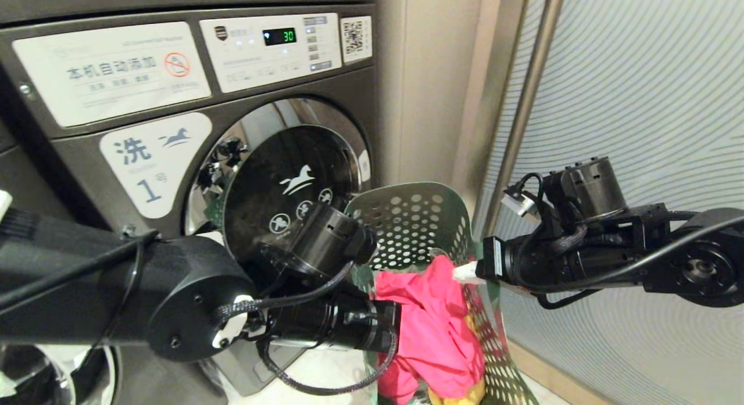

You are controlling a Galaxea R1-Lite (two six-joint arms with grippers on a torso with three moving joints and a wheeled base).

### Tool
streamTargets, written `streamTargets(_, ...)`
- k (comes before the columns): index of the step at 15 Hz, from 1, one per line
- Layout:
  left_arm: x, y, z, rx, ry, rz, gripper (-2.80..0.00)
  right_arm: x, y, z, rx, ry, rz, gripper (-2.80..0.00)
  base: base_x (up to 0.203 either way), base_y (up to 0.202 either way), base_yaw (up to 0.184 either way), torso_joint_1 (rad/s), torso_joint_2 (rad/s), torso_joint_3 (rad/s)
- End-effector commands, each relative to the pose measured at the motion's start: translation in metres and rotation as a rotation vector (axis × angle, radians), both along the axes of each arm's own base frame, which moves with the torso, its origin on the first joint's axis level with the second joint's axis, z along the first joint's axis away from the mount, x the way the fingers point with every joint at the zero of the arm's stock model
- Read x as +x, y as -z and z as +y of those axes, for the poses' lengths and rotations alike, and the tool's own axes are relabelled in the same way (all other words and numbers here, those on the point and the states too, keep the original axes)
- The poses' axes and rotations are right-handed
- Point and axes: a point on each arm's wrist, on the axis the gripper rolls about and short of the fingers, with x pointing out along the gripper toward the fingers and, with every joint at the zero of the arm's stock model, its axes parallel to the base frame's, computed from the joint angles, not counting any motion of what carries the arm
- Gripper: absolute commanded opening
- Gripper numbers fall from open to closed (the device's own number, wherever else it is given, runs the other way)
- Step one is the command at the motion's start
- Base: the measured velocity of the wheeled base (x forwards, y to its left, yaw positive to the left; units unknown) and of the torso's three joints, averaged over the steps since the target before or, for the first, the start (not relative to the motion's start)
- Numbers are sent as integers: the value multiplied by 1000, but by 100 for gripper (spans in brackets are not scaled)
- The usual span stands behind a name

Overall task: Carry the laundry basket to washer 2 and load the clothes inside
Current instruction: Pick up the clothes basket and put it beside the washing machine

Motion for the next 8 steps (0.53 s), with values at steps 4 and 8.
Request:
streamTargets(4, -2, -1, 2, -1, -3, 0, -280, -2, 1, 4, 1, -11, 6, -280, 0, -11, 173, 1, -1, 3)
streamTargets(8, -4, 0, 5, 1, -3, 4, -280, -2, 1, 4, 1, -11, 8, -280, 1, -11, 176, 2, 2, 2)
